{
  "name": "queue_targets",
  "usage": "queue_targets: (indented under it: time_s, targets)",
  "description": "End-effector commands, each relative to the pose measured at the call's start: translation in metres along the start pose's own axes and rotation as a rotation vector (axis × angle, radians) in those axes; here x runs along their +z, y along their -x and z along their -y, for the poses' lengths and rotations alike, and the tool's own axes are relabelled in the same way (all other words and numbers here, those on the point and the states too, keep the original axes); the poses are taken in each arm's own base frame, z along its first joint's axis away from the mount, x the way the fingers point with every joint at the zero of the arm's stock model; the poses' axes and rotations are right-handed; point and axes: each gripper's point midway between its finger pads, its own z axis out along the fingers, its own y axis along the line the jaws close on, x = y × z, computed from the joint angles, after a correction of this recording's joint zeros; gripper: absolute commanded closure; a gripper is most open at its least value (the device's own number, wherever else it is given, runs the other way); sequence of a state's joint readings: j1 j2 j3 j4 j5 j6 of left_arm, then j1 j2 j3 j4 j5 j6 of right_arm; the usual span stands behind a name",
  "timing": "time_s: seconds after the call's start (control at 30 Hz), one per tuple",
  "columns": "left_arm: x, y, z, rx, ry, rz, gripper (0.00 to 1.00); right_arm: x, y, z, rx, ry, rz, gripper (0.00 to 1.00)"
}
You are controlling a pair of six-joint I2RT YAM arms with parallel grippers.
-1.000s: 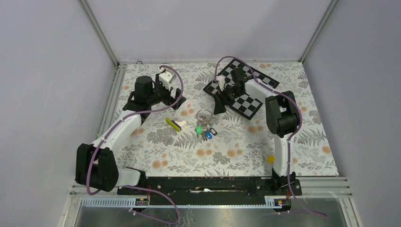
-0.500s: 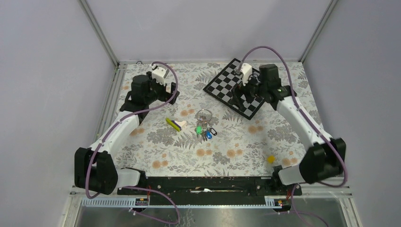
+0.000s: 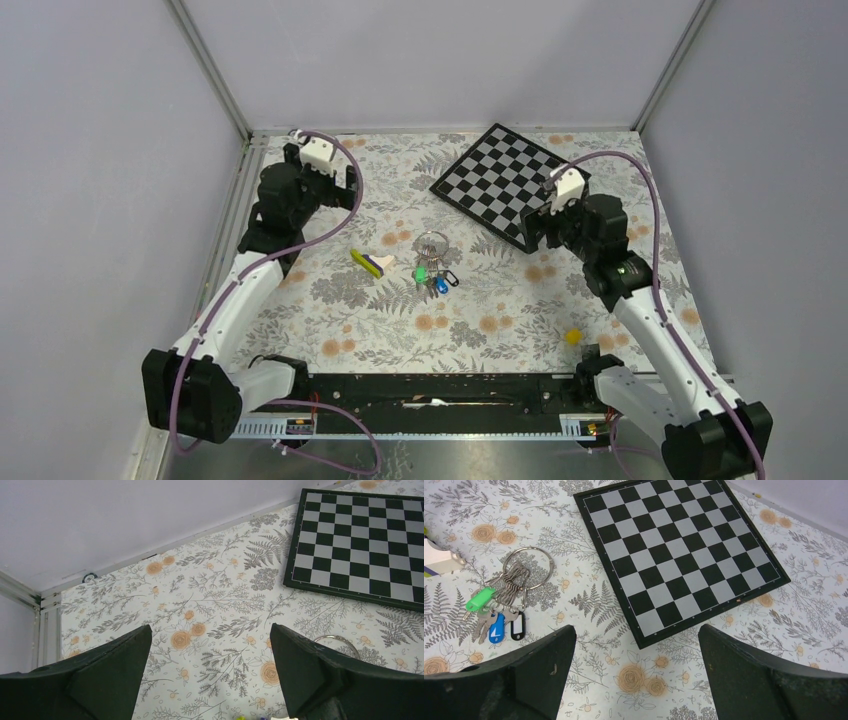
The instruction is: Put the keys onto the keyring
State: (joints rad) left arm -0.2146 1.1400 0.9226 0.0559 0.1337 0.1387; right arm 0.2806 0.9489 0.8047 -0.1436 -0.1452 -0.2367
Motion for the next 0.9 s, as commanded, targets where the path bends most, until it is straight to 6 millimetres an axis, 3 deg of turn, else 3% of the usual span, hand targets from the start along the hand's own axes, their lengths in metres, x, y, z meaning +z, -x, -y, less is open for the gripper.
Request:
queue_targets:
  time_s: [0.0,0.33,0.87]
  targets:
    - [-0.015,0.03,-0.003,0.011,0.012,0.094,0.01,-0.013,0.014,0.006,0.02,-0.05,0.099,0.0]
    - [-0.04,0.043,0.02,-0.08,-0.091,0.128,0.01,-0.04,0.03,0.015,0.089,-0.095,0.187,0.0]
    - [-0.044,0.03,0.023,-0.151,-0.099,0.087,0.01,-0.035,0.02,0.019,0.141,-0.096,0.174,0.0]
